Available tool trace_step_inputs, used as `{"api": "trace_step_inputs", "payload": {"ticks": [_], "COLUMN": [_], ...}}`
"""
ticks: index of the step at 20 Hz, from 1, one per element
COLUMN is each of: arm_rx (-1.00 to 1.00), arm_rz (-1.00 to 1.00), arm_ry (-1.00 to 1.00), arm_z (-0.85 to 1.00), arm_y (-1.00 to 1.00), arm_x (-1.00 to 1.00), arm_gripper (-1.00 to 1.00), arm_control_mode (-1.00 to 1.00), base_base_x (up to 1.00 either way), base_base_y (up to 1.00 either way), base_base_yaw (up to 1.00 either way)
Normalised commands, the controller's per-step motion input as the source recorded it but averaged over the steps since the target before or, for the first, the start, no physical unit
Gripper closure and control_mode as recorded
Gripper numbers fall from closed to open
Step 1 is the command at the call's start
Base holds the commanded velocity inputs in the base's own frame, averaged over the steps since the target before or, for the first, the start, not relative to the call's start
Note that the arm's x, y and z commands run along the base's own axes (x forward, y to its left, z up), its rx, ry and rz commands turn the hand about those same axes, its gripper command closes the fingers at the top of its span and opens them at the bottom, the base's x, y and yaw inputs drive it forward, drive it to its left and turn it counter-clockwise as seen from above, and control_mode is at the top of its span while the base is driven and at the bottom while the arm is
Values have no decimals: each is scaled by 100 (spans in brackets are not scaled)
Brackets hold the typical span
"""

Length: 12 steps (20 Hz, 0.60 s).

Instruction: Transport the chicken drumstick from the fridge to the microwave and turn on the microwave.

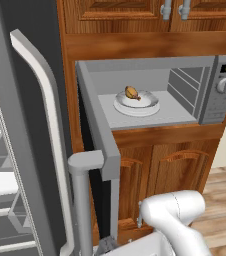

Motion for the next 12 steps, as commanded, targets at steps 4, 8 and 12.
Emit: {"api": "trace_step_inputs", "payload": {"ticks": [4,8,12], "arm_rx": [0,0,0], "arm_rz": [0,0,0], "arm_ry": [-1,0,0], "arm_z": [-12,-7,-8], "arm_y": [25,18,12], "arm_x": [8,14,19], "arm_gripper": [100,100,100], "arm_control_mode": [-100,-100,-100], "base_base_x": [0,0,0], "base_base_y": [0,0,0], "base_base_yaw": [0,0,0]}}
